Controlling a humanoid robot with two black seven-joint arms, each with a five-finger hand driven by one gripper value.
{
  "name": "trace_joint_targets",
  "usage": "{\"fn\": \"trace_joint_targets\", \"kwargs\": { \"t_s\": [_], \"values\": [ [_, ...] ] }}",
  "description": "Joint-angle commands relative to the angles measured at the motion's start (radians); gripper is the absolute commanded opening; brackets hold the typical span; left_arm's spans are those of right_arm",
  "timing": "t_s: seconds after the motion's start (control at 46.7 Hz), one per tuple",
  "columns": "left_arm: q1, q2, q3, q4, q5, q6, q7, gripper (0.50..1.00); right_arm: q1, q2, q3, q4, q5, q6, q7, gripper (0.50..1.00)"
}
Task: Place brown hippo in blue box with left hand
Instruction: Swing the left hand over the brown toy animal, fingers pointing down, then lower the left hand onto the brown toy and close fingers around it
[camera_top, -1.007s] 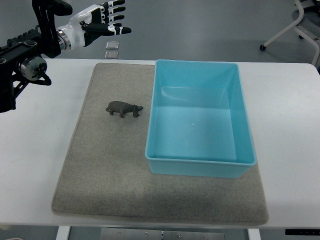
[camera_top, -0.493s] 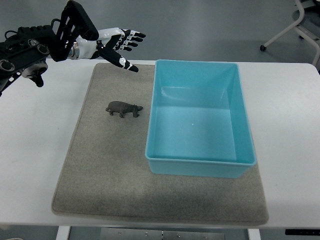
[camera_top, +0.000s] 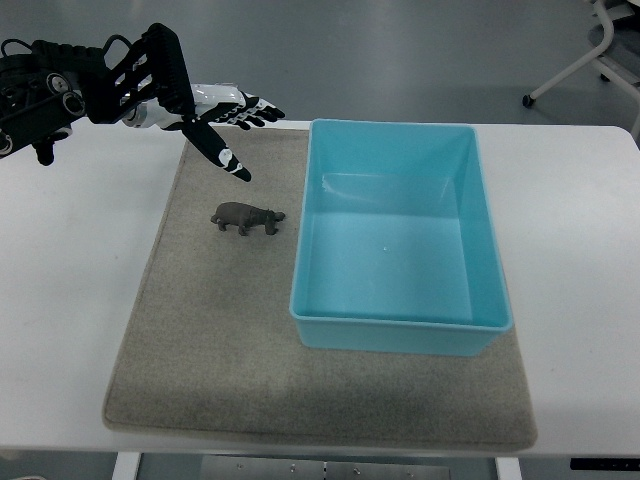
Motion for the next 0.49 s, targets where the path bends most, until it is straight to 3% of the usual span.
{"fn": "trace_joint_targets", "kwargs": {
  "t_s": [0.0,0.471],
  "values": [
    [-0.005,0.007,0.000,-0.028,0.060,-0.001,-0.004,0.994,0.000,0.000,0.000,0.000,0.000,0.000,0.000,0.936],
    [0.000,0.021,0.001,-0.103,0.257,0.000,-0.007,0.994,0.000,0.000,0.000,0.000,0.000,0.000,0.000,0.936]
  ]
}}
